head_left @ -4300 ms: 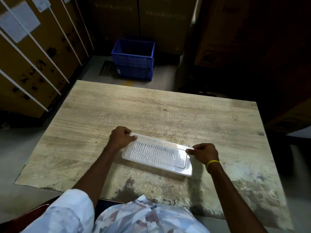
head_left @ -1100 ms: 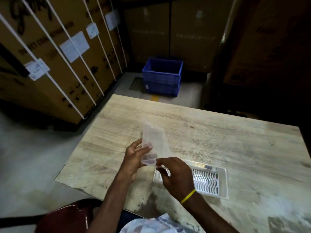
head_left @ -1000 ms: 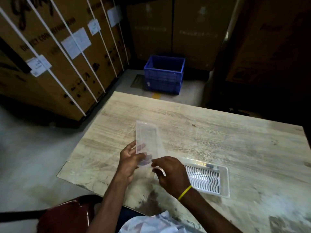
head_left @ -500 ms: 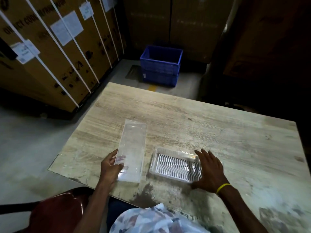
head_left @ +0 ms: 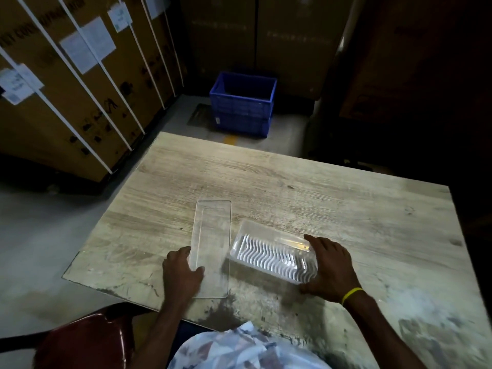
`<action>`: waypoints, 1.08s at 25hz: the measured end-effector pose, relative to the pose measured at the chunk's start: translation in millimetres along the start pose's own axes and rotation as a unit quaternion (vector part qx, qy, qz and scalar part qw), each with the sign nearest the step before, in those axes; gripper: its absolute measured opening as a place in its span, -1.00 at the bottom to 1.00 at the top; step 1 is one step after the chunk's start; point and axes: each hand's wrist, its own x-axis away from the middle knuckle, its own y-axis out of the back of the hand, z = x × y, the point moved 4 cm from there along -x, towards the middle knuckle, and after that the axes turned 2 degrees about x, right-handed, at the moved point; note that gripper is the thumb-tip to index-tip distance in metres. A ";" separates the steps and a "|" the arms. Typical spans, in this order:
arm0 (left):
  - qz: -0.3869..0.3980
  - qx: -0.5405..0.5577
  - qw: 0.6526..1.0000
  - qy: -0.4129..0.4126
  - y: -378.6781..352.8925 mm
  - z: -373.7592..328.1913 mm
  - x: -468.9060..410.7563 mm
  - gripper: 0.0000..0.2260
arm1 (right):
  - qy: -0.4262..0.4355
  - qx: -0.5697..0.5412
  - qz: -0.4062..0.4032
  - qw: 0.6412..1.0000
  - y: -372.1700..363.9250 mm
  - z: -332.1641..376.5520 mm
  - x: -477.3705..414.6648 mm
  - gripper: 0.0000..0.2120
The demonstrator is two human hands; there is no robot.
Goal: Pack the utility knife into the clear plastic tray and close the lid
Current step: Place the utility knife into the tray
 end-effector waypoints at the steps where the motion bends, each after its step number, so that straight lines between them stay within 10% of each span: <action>1: -0.019 0.015 0.999 -0.024 0.3 -14.7 6.2 -0.52 | -0.014 -0.022 -0.019 0.999 6.3 4.6 2.1 0.24; 4: 0.068 0.249 0.966 0.004 -11.8 -69.7 24.9 -0.77 | -0.050 -0.095 -0.070 0.992 26.6 30.7 7.5 0.25; 8: 0.309 0.613 0.695 0.214 -39.3 -128.1 60.7 -0.37 | -0.050 -0.156 -0.120 0.979 39.2 71.8 9.5 0.23; 12: 0.318 0.719 0.568 0.245 -28.2 -150.6 74.1 -0.28 | -0.082 -0.122 -0.158 0.976 39.6 94.0 11.8 0.23; 21: 0.299 0.734 0.580 0.189 -40.1 -140.9 62.6 -0.33 | -0.050 -0.126 -0.081 0.988 25.5 109.7 23.6 0.17; 24: 0.374 0.741 0.527 0.182 -44.8 -135.5 58.0 -0.21 | -0.020 -0.262 -0.069 0.962 24.6 93.2 21.5 -0.15; 27: 0.361 0.735 0.547 0.174 -45.6 -121.3 50.9 -0.29 | -0.091 -0.297 -0.162 0.937 4.3 36.3 1.8 -0.46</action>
